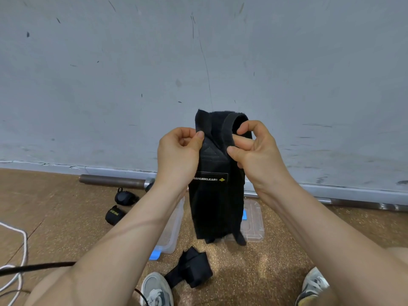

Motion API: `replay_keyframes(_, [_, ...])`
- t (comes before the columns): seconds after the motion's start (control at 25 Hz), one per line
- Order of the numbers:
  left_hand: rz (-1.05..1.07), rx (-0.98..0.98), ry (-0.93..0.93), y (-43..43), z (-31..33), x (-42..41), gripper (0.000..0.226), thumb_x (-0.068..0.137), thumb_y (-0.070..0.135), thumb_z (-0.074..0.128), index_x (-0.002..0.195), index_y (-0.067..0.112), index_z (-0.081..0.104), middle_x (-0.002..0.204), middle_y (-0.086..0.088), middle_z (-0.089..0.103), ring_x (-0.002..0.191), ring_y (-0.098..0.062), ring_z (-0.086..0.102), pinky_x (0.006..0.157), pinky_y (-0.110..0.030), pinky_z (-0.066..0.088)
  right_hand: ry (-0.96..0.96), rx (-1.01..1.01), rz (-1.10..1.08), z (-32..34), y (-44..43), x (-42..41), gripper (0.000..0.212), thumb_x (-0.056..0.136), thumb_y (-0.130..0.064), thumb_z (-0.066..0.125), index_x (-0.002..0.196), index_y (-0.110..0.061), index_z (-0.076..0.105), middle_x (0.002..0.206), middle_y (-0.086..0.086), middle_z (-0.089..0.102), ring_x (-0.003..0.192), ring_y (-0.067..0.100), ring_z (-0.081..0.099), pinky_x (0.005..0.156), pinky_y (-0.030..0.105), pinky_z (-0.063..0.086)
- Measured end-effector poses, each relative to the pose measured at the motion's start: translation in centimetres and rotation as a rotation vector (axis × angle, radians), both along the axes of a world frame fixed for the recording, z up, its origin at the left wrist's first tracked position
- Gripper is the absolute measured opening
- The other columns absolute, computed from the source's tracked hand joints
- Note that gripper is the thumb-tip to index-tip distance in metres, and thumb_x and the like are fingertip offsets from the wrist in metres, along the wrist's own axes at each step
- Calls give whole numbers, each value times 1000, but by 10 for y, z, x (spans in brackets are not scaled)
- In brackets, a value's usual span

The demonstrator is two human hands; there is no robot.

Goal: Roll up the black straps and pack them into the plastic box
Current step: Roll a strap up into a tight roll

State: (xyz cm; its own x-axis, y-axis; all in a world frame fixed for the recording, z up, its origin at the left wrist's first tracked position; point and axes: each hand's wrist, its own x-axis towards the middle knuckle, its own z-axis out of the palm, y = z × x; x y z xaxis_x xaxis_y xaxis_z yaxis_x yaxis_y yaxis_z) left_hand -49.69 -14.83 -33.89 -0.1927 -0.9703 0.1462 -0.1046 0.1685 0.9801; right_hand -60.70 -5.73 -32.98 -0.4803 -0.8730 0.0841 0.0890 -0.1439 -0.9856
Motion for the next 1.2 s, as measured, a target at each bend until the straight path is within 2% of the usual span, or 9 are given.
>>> replay_keyframes(0.24, [52,-76,-102,4,-8,-5,9,89,21,62,81,16,60,68,3,56,63,-9,51,65,-29,45,-4,-12,-11,-2,-1,9,40,82,11,67,101,-14,43,92,12,74,70,20,69,63,30,57])
replay_keyframes(0.36, [-6,-137,-139,10,-13,-9,16,92,26,63,79,20,57,68,6,54,60,-5,47,58,-20,41,107,8,-177,-2,-2,11,43,80,-5,79,97,-16,41,82,9,73,63,12,68,58,23,55])
replay_keyframes(0.44, [-23,-152,-117,11,-16,-11,20,91,31,66,77,22,57,67,6,53,59,-2,46,57,-17,40,190,34,-260,-5,-3,10,41,82,-7,76,92,-22,39,73,7,69,57,13,63,57,31,55])
replay_keyframes(0.56, [36,-21,-77,12,-16,-16,26,90,44,65,93,20,56,87,2,58,74,-6,54,62,-18,42,170,55,-241,-9,-3,13,40,86,-1,69,89,-24,37,86,12,73,76,30,71,72,50,60])
replay_keyframes(0.72, [-99,220,-15,9,-14,-16,44,95,48,56,90,6,68,88,-15,73,85,-27,70,77,-41,57,90,50,-204,-7,-5,13,31,90,-2,63,92,-24,41,82,4,73,71,23,69,61,36,58])
replay_keyframes(0.84, [-61,-50,-97,18,-13,-16,35,97,42,53,85,11,65,76,-4,69,77,-19,66,70,-37,52,90,109,-208,-11,-12,15,13,98,-28,57,101,-24,45,73,-2,60,60,9,56,53,21,43])
replay_keyframes(0.92, [-54,-219,-139,34,-13,-21,28,100,37,50,89,12,56,74,4,63,71,-10,60,66,-31,47,146,129,-302,-21,-18,17,13,100,-36,51,101,-25,45,74,-3,57,64,10,55,60,25,42])
replay_keyframes(1.04, [-81,-352,-198,46,-18,-27,28,102,34,47,93,7,47,73,-3,60,69,-23,58,64,-43,46,93,71,-412,-31,-25,13,16,99,-40,52,90,-29,45,71,3,59,64,17,57,63,34,46])
replay_keyframes(1.2, [-58,-383,-150,39,-21,-31,17,101,21,47,93,6,49,75,-3,60,67,-17,53,65,-41,43,203,24,-428,-36,-31,5,14,98,-27,53,87,-32,46,64,4,53,57,19,49,60,34,41])
